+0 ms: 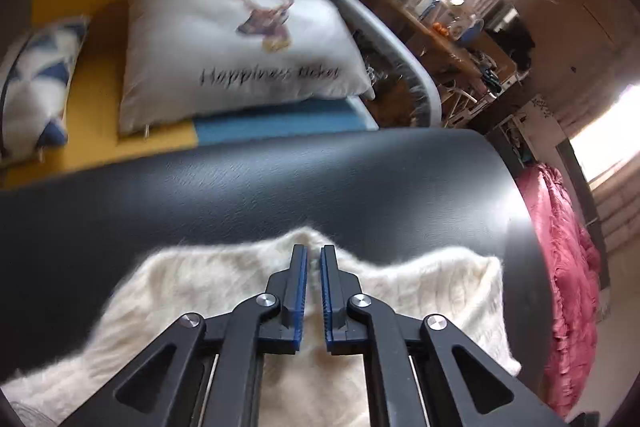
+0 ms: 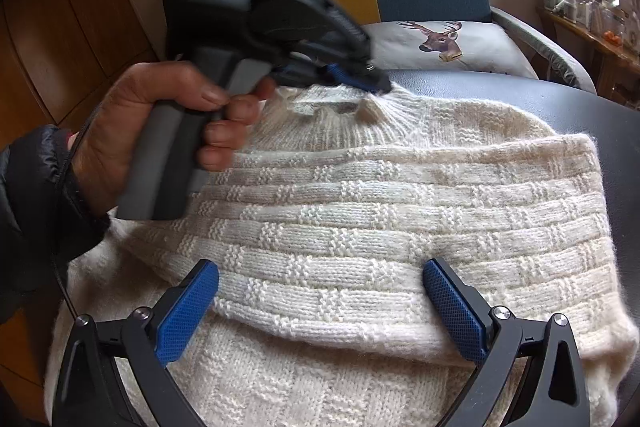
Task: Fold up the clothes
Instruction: 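Smooth the folded sweater near the collar with both grippers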
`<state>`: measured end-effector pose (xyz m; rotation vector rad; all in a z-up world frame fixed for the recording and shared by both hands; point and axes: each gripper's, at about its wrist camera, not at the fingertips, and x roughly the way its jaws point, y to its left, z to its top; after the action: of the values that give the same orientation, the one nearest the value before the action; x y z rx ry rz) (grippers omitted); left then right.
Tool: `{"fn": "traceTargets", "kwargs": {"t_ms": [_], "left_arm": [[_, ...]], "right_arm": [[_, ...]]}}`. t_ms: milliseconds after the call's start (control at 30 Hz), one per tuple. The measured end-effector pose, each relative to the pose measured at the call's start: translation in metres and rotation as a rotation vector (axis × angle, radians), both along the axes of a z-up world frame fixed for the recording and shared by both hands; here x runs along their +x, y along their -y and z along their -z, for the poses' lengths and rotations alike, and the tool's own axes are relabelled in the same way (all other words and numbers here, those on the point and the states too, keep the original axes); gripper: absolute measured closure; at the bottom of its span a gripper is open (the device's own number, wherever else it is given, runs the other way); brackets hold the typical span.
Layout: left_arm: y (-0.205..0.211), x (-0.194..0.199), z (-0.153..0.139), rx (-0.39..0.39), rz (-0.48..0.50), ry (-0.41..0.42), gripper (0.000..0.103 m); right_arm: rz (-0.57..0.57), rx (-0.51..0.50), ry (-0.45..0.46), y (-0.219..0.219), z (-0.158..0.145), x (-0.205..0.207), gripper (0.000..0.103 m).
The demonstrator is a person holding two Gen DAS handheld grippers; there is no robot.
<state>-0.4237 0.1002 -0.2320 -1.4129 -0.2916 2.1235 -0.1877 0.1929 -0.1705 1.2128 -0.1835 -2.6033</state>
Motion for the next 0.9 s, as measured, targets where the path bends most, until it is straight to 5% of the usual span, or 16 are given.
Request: {"fn": "traceTargets", "kwargs": {"t_ms": [133,200,333,433,567,900], "left_arm": [[0.039,0.032,-0.022,0.037,-0.068,-0.050,0.084],[0.058,0.059,-0.030,-0.015,-0.102,-0.134,0.084],[0.088,0.105,-0.028,-0.135,-0.152,-0.249,0.084],[0.101,0.128,-0.018,-0.170,-0.173,-0.255,0.084],[0.107,0.137,-0.002,-0.194,-0.158,-0.247,0.084],[0.131,0.137,0.018,-0.021,-0.193,-0.196,0.082]], "right_arm": [[-0.001,-0.021,0.002,-0.004,-0.001,0.000,0.000],[-0.007,-0.074,0.006,-0.011,-0.003,0.000,0.000],[-0.027,-0.268,0.083,-0.035,-0.013,-0.010,0.000],[-0.090,-0.480,0.082,-0.042,-0.035,-0.031,0.000],[-0.169,-0.628,0.078,-0.030,-0.059,-0.078,0.000],[-0.197,-0.701,0.344,0.019,-0.010,-0.185,0.000]]}}
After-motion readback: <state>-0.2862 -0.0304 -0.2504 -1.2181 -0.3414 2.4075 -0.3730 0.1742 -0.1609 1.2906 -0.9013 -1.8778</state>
